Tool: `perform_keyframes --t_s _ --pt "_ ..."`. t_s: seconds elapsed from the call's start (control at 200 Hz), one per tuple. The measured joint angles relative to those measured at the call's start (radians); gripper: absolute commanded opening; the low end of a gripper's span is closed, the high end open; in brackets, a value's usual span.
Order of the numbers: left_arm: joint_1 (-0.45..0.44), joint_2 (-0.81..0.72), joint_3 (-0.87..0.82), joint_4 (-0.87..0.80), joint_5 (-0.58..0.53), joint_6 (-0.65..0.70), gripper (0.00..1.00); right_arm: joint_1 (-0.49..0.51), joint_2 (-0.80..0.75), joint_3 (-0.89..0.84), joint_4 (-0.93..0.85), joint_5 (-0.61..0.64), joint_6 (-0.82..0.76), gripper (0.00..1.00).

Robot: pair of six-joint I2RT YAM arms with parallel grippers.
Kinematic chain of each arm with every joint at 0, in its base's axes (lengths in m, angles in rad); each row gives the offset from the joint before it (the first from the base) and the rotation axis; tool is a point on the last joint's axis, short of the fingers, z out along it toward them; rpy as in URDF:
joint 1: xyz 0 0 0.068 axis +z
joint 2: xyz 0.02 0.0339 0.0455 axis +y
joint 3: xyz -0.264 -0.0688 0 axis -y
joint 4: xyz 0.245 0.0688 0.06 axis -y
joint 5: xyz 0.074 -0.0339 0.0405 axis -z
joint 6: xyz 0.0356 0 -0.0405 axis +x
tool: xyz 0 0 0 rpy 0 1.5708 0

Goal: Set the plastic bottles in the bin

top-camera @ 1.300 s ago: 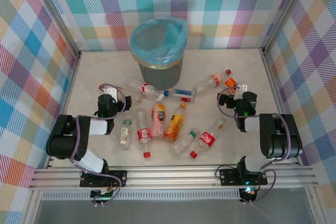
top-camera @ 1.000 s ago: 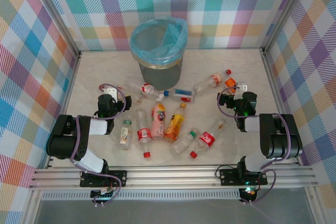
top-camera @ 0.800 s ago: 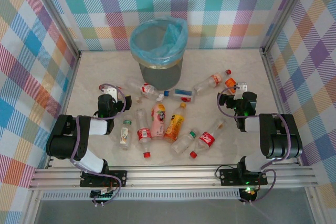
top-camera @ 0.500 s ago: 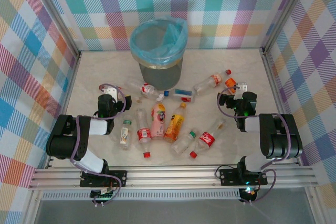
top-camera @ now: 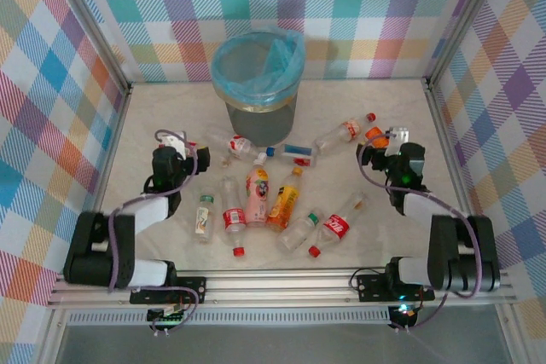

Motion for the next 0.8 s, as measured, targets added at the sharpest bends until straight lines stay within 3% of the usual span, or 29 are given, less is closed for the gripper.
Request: perform_keyframes --t_s 0.165,0.3,0.42,0.51,0.585,0.8 --pt "-0.016 -0.328 0.055 -0.163 0.008 -0.018 0.93 0.007 -0.091 0.284 -0.380 -0.028 0.116 0.93" --pt "-0.097 -0.446 0.195 -0.290 0.056 -0.014 0.88 0.014 -0.069 0.498 -0.654 -0.068 0.179 0.91" --pt "-0.243 -0.426 0.346 -0.421 0.104 0.040 0.88 0.014 0.032 0.681 -0.895 -0.079 0.190 0.90" --pt "-0.377 -0.359 0.457 -0.529 0.134 0.102 0.87 0.014 0.128 0.793 -1.030 -0.111 0.159 0.79" --pt "-0.448 -0.287 0.537 -0.615 0.169 0.138 0.85 0.018 0.197 0.858 -1.112 -0.168 0.164 0.76" --pt "-0.578 -0.167 0.593 -0.769 0.264 0.225 0.85 0.095 0.217 0.762 -1.253 -0.207 0.254 0.78"
